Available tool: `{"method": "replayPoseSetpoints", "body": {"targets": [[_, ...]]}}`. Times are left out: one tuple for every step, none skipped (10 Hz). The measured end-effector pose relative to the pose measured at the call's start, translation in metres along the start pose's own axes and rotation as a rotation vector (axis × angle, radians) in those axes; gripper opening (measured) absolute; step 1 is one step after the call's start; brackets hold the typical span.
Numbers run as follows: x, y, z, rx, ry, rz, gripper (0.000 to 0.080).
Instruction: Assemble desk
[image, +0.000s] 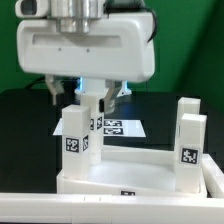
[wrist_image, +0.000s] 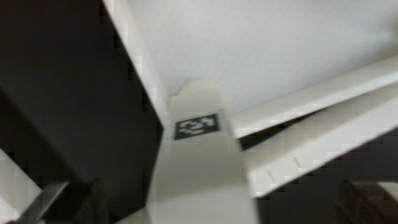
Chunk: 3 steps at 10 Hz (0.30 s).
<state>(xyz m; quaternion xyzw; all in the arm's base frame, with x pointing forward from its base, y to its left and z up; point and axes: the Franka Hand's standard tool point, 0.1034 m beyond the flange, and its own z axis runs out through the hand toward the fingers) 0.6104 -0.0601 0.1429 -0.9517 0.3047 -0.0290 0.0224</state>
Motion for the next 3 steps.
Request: {"method": "replayPoseSetpoints", "body": {"targets": [[-0.0007,-0.0039,-0.005,0.008,0.005,-0.002,0.0648],[-0.0004,-0.0022,-0.0014,0.004,0.005,-0.003,0.0648],[-0.0007,-0.0025,-0.001,0.003,0.004,-0.004,0.0649]]}}
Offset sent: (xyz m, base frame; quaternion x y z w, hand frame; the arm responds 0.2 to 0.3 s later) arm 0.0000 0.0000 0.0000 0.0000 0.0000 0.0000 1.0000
